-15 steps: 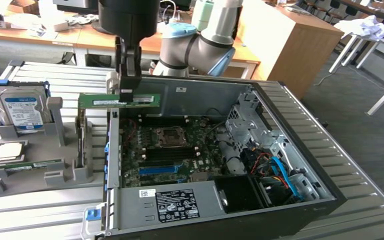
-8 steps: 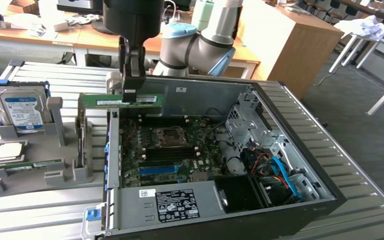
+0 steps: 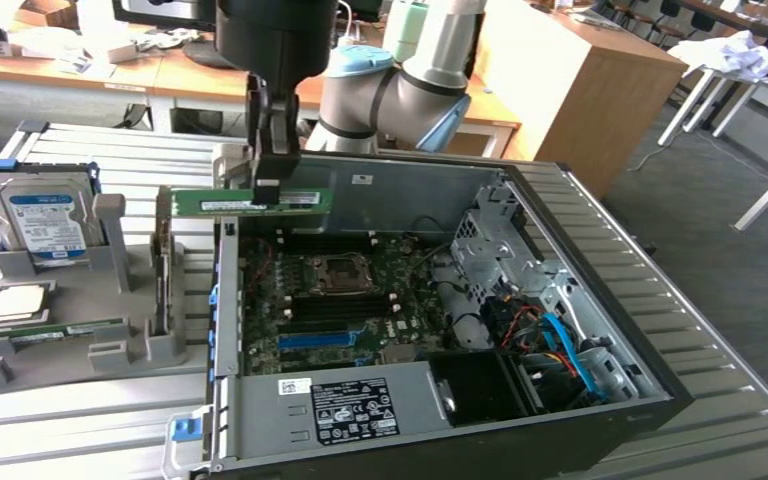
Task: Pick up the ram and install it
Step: 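Pick up the ram and move it above insertion slot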
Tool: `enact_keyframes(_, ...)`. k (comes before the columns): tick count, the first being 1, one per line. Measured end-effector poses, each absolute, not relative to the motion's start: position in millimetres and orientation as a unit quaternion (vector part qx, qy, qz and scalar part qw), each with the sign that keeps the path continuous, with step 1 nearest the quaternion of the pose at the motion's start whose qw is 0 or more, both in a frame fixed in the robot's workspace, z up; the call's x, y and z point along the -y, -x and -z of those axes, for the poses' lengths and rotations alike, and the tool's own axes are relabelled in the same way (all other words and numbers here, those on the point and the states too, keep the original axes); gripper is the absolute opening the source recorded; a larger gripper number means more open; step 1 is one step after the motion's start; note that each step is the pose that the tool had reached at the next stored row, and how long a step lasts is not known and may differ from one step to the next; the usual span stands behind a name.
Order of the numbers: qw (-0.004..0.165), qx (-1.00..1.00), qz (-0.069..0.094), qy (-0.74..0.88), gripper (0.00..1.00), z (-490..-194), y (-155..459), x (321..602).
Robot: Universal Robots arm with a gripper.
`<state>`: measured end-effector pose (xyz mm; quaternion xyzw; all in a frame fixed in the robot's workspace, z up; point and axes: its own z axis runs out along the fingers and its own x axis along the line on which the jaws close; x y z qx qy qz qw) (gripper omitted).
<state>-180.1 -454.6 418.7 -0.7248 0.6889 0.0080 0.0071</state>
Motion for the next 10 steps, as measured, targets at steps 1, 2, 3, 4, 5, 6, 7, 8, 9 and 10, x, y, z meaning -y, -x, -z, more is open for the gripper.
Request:
enact_keyframes(1, 0.007, -0.689, -0.008, 0.725, 0.13, -418.7, 179.3, 454.6)
enact_keyframes(2, 0.007, -0.689, -0.008, 0.725, 0.13, -418.7, 178.5, 454.6)
enact_keyframes(3, 0.007, -0.689, -0.008, 0.725, 0.13, -418.7, 177.7, 454.6)
enact_keyframes(4, 0.007, -0.689, -0.008, 0.725, 0.13, -418.7, 177.0, 454.6)
enact_keyframes(5, 0.007, -0.689, -0.008, 0.725, 0.13, -418.7, 176.3, 454.6)
enact_keyframes(6, 0.007, -0.689, -0.008, 0.725, 0.13, -418.7, 175.5, 454.6)
enact_keyframes(7, 0.007, -0.689, -0.008, 0.725, 0.13, -418.7, 174.7, 454.6)
enact_keyframes(8, 0.007, -0.689, -0.008, 0.725, 0.13, -418.7, 174.0, 454.6)
enact_keyframes(9, 0.007, -0.689, -0.008, 0.725, 0.13, -418.7, 173.3, 454.6)
enact_keyframes(10, 0.007, -0.689, -0.008, 0.725, 0.13, -418.7, 172.7, 454.6)
